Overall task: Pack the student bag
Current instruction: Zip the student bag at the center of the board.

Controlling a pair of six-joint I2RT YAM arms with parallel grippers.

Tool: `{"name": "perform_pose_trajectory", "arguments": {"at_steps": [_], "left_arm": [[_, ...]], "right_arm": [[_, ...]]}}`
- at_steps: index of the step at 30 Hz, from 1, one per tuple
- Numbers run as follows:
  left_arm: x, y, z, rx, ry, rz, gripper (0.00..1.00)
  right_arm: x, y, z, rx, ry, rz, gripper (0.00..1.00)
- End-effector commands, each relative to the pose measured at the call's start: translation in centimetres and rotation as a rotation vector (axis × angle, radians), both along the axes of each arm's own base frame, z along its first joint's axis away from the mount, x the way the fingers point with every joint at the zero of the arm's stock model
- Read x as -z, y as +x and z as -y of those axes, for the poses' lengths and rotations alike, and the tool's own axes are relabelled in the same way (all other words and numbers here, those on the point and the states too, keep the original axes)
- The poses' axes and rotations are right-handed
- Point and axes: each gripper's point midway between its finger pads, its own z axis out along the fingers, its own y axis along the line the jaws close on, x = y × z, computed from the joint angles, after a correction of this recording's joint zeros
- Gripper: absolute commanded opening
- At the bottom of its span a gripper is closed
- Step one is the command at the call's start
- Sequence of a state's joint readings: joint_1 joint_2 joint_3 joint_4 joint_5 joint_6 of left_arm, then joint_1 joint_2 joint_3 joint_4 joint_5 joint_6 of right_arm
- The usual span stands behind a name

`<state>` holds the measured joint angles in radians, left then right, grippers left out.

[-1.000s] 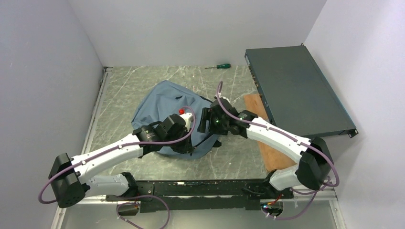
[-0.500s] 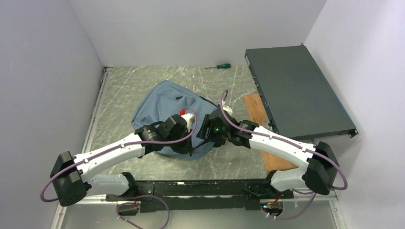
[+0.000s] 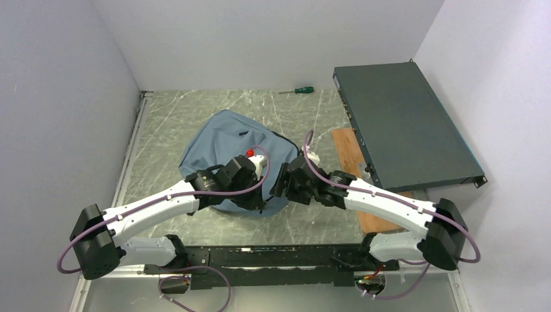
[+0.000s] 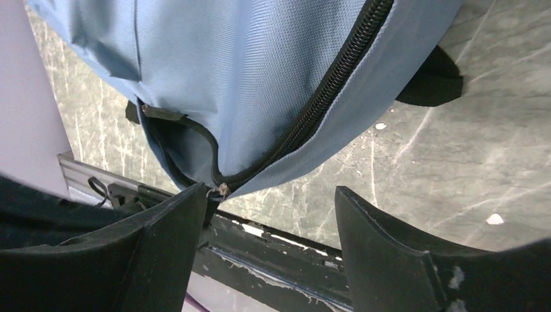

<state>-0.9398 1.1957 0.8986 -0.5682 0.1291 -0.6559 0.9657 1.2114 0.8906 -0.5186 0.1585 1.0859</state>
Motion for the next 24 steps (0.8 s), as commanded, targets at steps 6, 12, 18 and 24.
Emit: {"name": "perform_pose_trajectory", "arguments": {"at_steps": [6, 12, 18, 24], "left_arm": [[-1.3, 0.1, 0.9, 0.005, -0.057, 0.016, 0.0], [3.7, 1.6, -6.0, -0.241, 0.163, -0.061, 0.0], [7.6, 3.5, -15.8, -0.665, 0.264, -0.128, 0.0], [5.8, 5.5, -20.5, -0.915, 0.194, -0.054, 0.0]], "right_arm": [[1.2, 2.7, -3.2, 0.103, 0.075, -0.002, 0.35], [3.2, 2.7, 1.2, 0.224, -0.017, 0.026, 0.0], [3.3, 2.5, 3.9, 0.234, -0.055, 0.094, 0.0], [2.2, 2.7, 2.8, 0.119, -0.037, 0.16, 0.0]]}}
